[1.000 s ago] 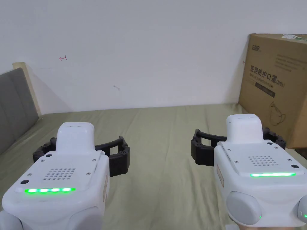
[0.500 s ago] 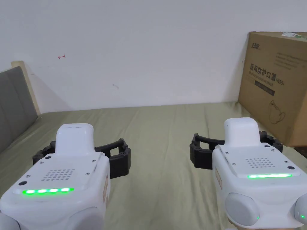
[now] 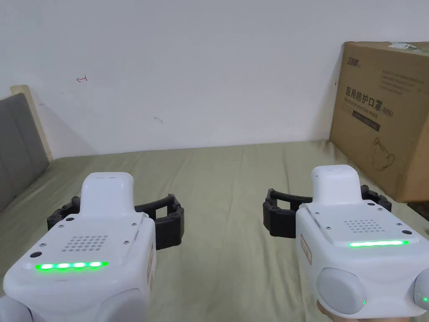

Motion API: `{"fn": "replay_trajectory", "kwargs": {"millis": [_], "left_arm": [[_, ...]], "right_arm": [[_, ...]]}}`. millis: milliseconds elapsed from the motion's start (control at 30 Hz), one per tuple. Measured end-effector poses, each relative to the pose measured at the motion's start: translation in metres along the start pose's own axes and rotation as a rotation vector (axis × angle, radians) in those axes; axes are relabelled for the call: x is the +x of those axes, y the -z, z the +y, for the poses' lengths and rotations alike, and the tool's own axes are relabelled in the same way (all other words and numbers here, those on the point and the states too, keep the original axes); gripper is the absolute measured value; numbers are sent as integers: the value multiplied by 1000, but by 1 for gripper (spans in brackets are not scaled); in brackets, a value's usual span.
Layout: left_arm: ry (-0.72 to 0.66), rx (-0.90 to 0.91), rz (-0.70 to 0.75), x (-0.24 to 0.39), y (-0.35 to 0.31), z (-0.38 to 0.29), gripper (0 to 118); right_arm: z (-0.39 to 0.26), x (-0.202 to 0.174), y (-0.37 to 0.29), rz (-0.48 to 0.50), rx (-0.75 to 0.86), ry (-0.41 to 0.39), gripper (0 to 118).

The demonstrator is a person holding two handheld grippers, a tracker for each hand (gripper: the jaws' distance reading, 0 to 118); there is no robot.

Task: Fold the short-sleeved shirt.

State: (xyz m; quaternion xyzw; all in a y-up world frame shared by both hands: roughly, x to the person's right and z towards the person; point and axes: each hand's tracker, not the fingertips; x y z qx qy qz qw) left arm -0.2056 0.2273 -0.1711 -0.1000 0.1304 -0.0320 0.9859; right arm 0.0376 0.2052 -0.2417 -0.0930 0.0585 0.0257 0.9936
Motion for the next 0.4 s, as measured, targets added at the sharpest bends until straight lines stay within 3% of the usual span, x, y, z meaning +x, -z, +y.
{"fn": "replay_trajectory", "kwargs": {"millis": [133, 400], "left_arm": [[36, 24, -9, 2, -2, -3, 109], [-21, 24, -38, -4, -3, -2, 109]], "right_arm": [[0, 1, 0, 7, -1, 8, 114], [-2, -1, 0, 13, -11, 2, 114]]}}
